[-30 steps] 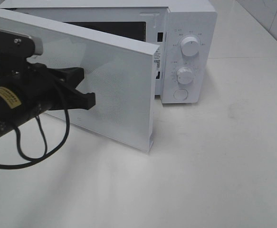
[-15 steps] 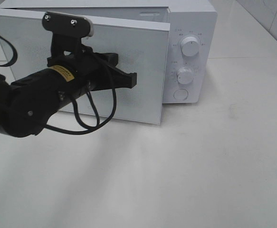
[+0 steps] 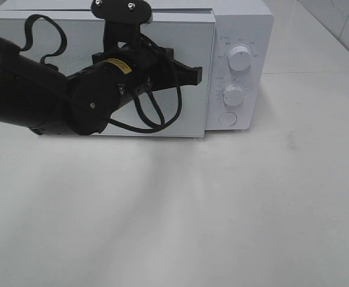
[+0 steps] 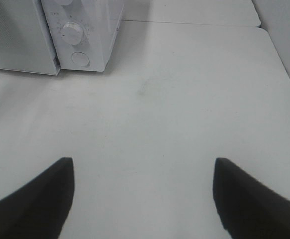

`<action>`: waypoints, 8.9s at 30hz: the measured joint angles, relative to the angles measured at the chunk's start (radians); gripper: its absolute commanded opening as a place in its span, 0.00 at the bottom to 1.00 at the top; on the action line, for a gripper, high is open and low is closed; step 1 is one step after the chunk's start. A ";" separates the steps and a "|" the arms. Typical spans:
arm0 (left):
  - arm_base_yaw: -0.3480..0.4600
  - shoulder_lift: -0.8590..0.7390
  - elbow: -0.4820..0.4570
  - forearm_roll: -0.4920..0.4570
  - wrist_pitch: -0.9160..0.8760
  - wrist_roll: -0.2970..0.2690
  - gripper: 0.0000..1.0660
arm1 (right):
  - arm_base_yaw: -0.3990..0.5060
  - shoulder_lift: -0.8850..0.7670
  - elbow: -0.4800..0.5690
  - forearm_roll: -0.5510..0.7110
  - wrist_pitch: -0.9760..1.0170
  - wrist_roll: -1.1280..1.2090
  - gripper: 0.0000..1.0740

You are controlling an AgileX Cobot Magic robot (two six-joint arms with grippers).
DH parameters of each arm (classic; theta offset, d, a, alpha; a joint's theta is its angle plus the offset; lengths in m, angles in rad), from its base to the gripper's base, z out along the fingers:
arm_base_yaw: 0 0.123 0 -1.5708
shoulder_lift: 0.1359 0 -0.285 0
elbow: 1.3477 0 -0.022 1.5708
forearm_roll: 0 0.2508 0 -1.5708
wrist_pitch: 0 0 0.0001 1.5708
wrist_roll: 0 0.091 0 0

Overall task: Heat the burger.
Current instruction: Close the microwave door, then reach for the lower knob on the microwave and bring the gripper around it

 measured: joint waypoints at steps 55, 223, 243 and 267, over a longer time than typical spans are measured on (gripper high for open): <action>0.029 -0.040 -0.200 -0.074 0.676 0.134 0.48 | 0.000 0.000 0.000 0.001 0.000 0.000 0.70; 0.734 -1.957 0.556 0.333 1.721 -0.186 0.94 | 0.000 0.000 0.000 0.000 0.000 0.002 0.70; 0.734 -1.957 0.556 0.333 1.721 -0.186 0.94 | 0.000 0.198 -0.009 0.000 -0.266 0.002 0.70; 0.734 -1.957 0.556 0.333 1.721 -0.186 0.94 | 0.000 0.618 0.007 0.000 -0.689 0.002 0.70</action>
